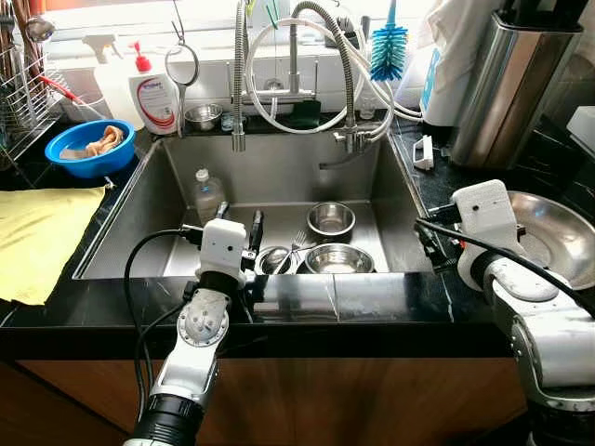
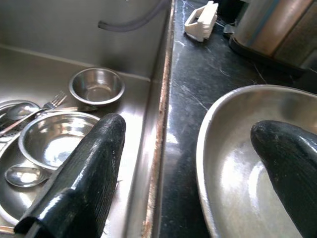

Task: Kitchen organization

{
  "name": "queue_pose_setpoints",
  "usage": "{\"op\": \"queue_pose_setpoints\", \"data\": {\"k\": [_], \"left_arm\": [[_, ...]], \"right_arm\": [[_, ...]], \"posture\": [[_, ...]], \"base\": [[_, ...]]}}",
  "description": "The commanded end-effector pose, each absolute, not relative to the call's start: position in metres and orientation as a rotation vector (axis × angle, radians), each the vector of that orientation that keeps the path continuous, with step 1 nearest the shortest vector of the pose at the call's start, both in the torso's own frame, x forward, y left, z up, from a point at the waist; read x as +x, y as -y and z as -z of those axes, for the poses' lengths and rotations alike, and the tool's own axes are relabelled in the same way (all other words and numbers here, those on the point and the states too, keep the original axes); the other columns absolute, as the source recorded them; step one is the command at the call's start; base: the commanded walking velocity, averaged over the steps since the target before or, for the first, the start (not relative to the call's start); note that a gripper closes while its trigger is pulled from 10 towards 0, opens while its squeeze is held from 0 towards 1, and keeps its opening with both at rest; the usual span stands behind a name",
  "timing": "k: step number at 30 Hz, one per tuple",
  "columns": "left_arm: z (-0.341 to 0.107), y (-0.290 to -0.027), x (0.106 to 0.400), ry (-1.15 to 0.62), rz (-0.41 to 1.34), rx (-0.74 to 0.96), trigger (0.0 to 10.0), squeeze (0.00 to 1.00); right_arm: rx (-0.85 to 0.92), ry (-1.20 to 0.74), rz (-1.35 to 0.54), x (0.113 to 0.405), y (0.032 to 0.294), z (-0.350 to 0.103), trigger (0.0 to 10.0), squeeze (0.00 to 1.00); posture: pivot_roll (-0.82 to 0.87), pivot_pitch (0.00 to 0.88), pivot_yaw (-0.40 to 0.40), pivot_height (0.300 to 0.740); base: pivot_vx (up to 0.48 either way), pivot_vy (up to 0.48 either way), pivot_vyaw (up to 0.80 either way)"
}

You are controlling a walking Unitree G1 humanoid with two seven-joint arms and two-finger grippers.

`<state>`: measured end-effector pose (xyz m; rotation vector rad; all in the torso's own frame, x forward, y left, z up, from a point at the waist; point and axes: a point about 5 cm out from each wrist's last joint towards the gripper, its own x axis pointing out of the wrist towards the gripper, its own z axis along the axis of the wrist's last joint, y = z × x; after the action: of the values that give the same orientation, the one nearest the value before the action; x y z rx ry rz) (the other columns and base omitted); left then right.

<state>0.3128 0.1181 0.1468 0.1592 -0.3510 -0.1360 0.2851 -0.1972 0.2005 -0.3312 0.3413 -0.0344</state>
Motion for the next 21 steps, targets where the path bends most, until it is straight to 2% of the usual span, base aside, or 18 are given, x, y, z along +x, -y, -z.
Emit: {"op": "queue_pose_setpoints", "data": {"k": [1,17,18,19,20,21], "left_arm": [[-0.137,-0.12,0.312,0.307,0.137,0.15,10.0,0.0],[-0.138,-0.121,0.313,0.305,0.136,0.153,10.0,0.0],[-0.138,-0.122,0.313,0.304,0.137,0.153,10.0,0.0],[-0.138,-0.122,0.313,0.304,0.137,0.154,10.0,0.0],[-0.138,-0.122,0.313,0.303,0.136,0.154,10.0,0.0],[-0.138,-0.122,0.313,0.304,0.136,0.154,10.0,0.0]], "right_arm": [[-0.321,-0.354,0.052,0.284,0.199,-0.197,10.0,0.0],[-0.248,-0.387,0.126,0.286,0.205,-0.182,10.0,0.0],[-0.246,-0.386,0.124,0.287,0.204,-0.182,4.9,0.0],[-0.246,-0.386,0.122,0.287,0.204,-0.182,4.9,0.0],[-0.249,-0.381,0.115,0.288,0.203,-0.182,0.0,0.0],[-0.25,-0.379,0.113,0.288,0.203,-0.182,0.0,0.0]], "posture": [[-0.21,0.0,0.044,0.74],[-0.21,0.0,0.048,0.74],[-0.21,0.0,0.048,0.74],[-0.21,0.0,0.048,0.74],[-0.2,0.0,0.046,0.74],[-0.2,0.0,0.046,0.74]], "base": [[0.0,0.0,0.0],[0.0,0.0,0.0],[0.0,0.0,0.0],[0.0,0.0,0.0],[0.0,0.0,0.0],[0.0,0.0,0.0]]}}
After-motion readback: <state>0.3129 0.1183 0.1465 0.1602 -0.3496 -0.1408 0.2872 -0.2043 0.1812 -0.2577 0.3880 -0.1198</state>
